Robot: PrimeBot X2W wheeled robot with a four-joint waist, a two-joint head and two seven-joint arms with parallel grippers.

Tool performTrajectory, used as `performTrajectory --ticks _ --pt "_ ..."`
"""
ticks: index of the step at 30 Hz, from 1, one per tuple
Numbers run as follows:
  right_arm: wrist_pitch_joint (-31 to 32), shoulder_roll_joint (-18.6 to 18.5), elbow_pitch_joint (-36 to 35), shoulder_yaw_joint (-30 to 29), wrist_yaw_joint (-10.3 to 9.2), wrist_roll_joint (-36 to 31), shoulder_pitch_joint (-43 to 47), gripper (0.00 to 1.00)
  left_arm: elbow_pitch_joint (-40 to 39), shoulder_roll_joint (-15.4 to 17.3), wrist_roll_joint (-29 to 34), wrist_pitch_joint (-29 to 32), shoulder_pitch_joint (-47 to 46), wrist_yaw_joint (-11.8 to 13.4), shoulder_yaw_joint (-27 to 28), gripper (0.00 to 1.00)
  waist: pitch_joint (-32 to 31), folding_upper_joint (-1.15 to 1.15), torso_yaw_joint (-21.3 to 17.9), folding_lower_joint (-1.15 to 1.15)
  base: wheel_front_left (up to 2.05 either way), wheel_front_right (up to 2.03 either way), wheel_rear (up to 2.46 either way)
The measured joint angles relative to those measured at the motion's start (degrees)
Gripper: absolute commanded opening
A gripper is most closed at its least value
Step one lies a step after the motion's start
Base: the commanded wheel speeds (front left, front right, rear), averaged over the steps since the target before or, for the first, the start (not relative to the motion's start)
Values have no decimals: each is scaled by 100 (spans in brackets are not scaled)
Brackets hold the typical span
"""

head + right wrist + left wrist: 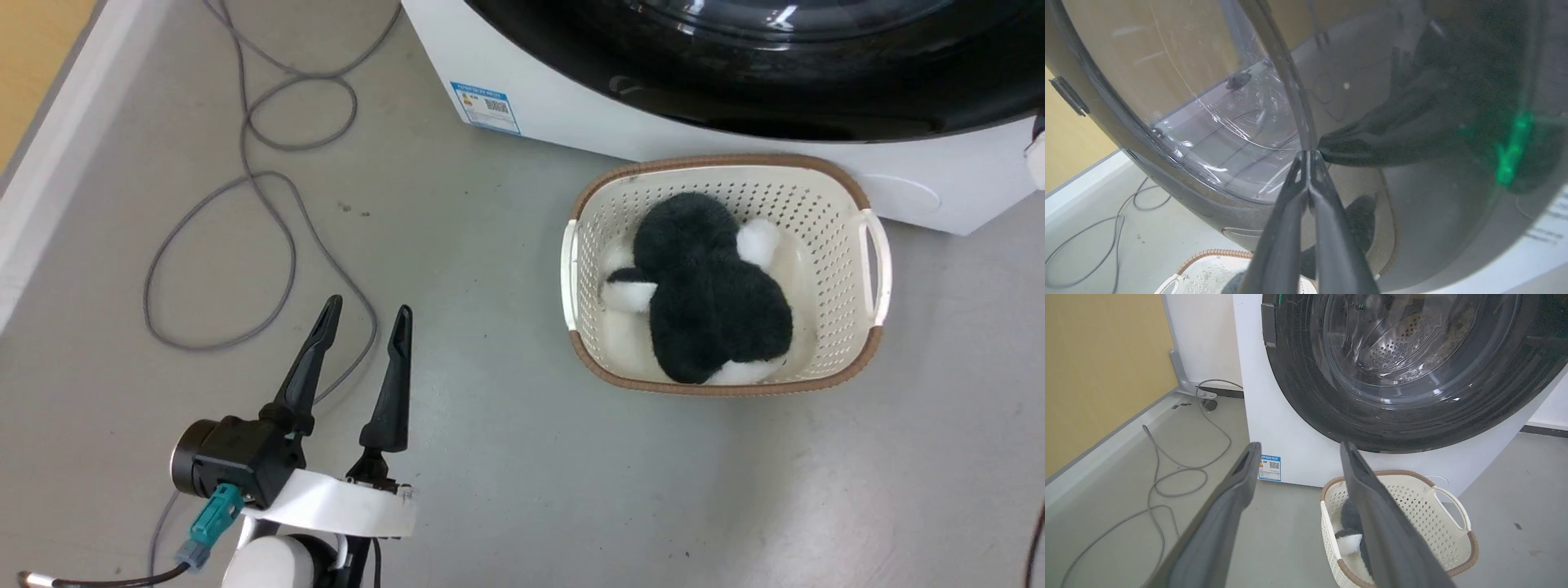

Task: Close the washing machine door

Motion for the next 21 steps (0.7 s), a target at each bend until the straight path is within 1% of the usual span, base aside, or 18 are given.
performTrajectory --ticks 4,6,10,14,17,21 --pt "-167 92 134 -32 -8 -13 17 0 30 -2 0 0 1 0 23 100 -145 0 -60 0 0 0 0" --pt "-292 125 163 -21 -48 -10 63 0 47 -2 -1 0 2 1 69 100 -256 0 -105 0 0 0 0" --pt "-588 176 99 142 -105 83 407 0 85 -5 2 0 36 2 165 100 -552 0 -223 0 0 0 0" --pt "-954 348 -213 504 -105 301 1111 0 144 -9 41 0 175 19 302 100 -922 0 -378 0 0 0 0" --pt "-1150 447 -533 665 -105 438 1649 0 205 -10 121 0 297 53 412 100 -1207 0 -521 -1 0 0 0" --pt "-1315 541 -1063 617 -105 648 2317 0 212 -12 215 0 419 56 523 100 -1551 0 -749 -1 0 0 0"
